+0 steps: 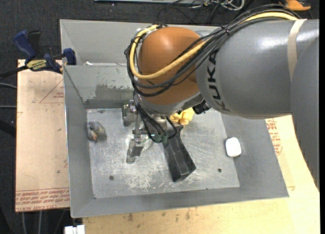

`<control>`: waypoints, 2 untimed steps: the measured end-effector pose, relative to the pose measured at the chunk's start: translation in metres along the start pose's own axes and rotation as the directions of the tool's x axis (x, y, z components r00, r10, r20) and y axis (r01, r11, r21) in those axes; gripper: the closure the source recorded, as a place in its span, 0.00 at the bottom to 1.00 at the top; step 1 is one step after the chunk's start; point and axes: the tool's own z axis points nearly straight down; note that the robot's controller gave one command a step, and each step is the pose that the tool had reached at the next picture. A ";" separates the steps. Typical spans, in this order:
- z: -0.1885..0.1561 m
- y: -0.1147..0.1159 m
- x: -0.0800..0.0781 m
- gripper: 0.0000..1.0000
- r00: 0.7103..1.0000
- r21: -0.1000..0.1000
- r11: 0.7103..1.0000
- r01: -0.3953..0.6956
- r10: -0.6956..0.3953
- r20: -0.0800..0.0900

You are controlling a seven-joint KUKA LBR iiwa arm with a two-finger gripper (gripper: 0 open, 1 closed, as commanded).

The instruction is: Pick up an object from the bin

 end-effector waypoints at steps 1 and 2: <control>-0.005 -0.001 -0.002 0.00 1.000 -0.002 1.000 -0.004 0.004 0.008; -0.007 -0.018 -0.022 0.00 0.999 -0.005 0.999 -0.052 0.052 0.006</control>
Offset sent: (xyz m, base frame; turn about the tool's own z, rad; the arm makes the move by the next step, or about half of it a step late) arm 0.0752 -0.0742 0.0110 0.1874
